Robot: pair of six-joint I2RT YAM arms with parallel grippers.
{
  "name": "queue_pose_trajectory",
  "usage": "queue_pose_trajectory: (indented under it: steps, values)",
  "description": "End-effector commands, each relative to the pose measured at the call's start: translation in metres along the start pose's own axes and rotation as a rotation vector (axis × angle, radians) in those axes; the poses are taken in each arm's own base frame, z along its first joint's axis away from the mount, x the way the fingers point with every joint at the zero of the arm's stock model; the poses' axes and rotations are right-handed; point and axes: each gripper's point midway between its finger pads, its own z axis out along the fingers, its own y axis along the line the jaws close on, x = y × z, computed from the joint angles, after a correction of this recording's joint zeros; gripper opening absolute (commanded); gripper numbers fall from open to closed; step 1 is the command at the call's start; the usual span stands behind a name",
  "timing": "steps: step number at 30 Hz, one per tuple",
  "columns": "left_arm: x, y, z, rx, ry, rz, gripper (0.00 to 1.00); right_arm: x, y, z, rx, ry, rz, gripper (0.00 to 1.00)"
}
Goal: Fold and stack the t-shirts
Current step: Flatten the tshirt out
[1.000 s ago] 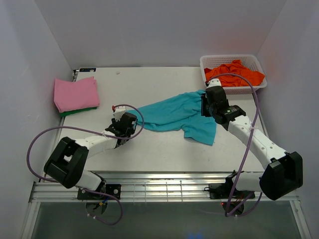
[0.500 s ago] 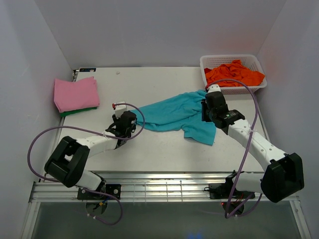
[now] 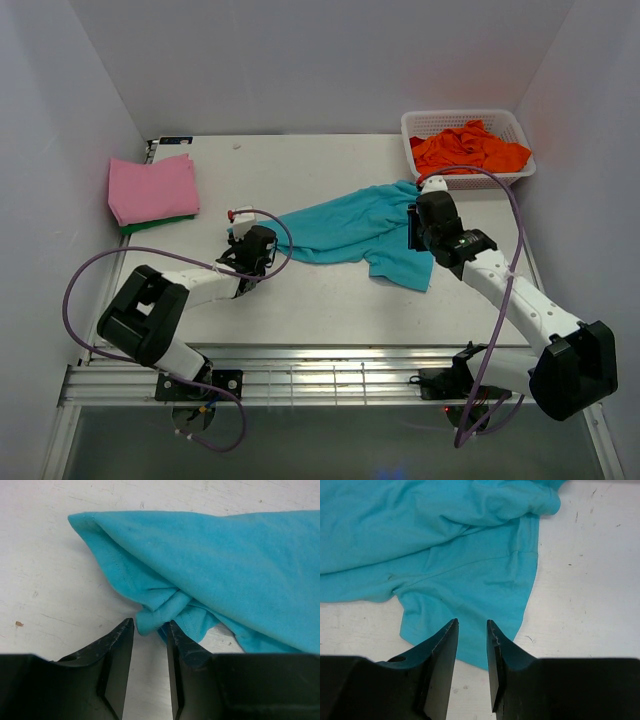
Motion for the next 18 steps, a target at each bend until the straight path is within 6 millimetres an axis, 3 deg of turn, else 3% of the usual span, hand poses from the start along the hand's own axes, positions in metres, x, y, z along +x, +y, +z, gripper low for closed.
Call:
queue_pose_trajectory:
  steps: [1, 12, 18]
  values:
    - [-0.023, -0.001, -0.004, -0.011, -0.068, -0.034, 0.43, -0.001, 0.003, 0.001, -0.007, -0.020, 0.023, 0.35]
    - [-0.030, -0.005, 0.001, -0.020, -0.086, -0.032, 0.41, 0.012, 0.003, 0.003, -0.014, 0.008, 0.014, 0.35]
    - [-0.027, -0.008, 0.006, -0.023, -0.078, -0.033, 0.28, 0.033, 0.001, 0.009, -0.001, 0.055, 0.024, 0.34]
